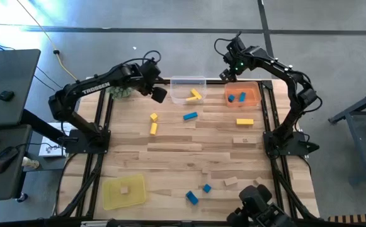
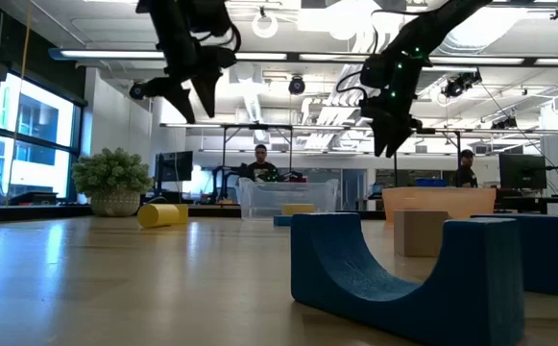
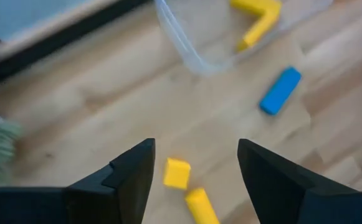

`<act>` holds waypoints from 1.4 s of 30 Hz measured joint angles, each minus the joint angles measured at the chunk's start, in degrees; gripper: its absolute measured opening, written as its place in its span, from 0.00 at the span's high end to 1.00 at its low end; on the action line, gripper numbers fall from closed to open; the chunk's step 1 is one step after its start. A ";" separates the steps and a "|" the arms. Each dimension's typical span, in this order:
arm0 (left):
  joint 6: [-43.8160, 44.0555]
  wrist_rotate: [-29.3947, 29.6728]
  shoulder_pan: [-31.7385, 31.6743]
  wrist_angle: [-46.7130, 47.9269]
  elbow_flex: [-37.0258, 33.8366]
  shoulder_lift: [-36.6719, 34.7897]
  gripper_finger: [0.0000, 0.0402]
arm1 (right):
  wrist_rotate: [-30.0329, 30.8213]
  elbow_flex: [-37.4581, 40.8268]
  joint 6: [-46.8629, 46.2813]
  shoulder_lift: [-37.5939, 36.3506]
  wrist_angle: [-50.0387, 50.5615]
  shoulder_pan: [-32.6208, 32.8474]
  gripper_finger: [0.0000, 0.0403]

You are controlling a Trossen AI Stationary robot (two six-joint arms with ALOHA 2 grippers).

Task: Sort & place blocks by color
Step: Put the yellow block into the transparent bin

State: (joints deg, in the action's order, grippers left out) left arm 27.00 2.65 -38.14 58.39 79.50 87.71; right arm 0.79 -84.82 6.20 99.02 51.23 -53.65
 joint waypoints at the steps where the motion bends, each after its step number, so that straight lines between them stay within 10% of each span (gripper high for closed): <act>1: 0.00 -0.78 0.24 0.47 0.00 0.68 0.45 | -0.08 0.00 -0.79 0.00 -0.01 0.00 0.47; 42: -3.82 -4.81 3.38 4.22 -5.73 19.07 0.45 | -0.36 0.00 -9.23 0.00 0.84 7.17 0.47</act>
State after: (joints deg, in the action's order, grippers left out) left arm 23.18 -2.16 -34.76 62.62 73.77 106.78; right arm 0.43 -84.82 -3.02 99.02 52.07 -46.48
